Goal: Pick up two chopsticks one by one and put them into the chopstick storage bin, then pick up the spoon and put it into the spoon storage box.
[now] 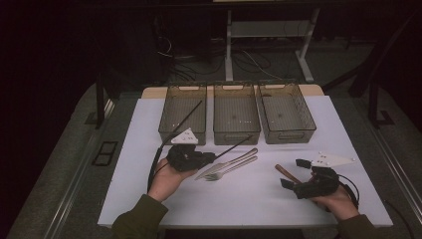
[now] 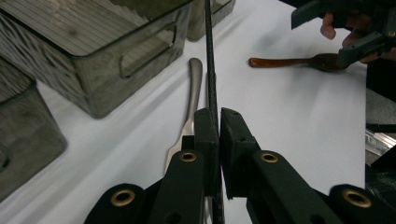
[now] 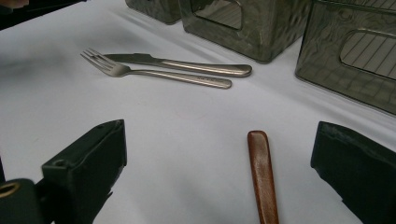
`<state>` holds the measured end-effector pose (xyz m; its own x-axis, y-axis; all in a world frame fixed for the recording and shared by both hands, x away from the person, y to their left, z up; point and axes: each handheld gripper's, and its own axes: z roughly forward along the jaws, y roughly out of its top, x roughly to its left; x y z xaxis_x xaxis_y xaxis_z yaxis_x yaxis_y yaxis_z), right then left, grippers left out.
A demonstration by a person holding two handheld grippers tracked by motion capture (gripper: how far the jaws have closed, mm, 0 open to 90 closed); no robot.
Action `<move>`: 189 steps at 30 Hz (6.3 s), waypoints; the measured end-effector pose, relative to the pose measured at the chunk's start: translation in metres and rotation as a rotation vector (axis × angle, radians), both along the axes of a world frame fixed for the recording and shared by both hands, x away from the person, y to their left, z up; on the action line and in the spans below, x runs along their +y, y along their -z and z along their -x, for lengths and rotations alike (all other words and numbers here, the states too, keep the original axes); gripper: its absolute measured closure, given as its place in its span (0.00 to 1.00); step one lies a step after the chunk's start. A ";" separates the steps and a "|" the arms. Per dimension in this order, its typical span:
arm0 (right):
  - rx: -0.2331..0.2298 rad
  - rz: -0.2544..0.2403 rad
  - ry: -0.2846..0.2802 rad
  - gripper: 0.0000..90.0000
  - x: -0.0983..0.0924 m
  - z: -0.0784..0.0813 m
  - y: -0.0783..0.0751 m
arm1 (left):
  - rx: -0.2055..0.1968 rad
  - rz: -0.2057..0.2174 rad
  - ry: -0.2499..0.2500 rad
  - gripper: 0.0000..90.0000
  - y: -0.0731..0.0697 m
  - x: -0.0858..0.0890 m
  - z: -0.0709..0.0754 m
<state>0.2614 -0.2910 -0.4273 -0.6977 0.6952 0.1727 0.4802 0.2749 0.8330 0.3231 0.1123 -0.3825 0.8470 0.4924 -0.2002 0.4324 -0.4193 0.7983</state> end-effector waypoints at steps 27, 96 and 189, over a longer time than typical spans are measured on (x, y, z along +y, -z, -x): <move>0.001 -0.007 0.008 0.03 -0.001 0.000 0.000 | -0.073 -0.035 -0.140 0.94 -0.042 0.032 -0.067; 0.001 -0.023 0.021 0.03 -0.004 -0.002 -0.001 | 0.034 -0.150 -0.360 0.74 -0.018 0.058 -0.146; 0.027 0.027 0.073 0.03 -0.033 0.008 -0.008 | -0.103 0.020 -0.064 0.00 0.052 0.053 0.048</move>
<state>0.2537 -0.3242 -0.4191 -0.6406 0.7485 0.1715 0.5221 0.2607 0.8120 0.2751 0.1656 -0.4349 0.8303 0.5433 -0.1247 0.3736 -0.3765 0.8478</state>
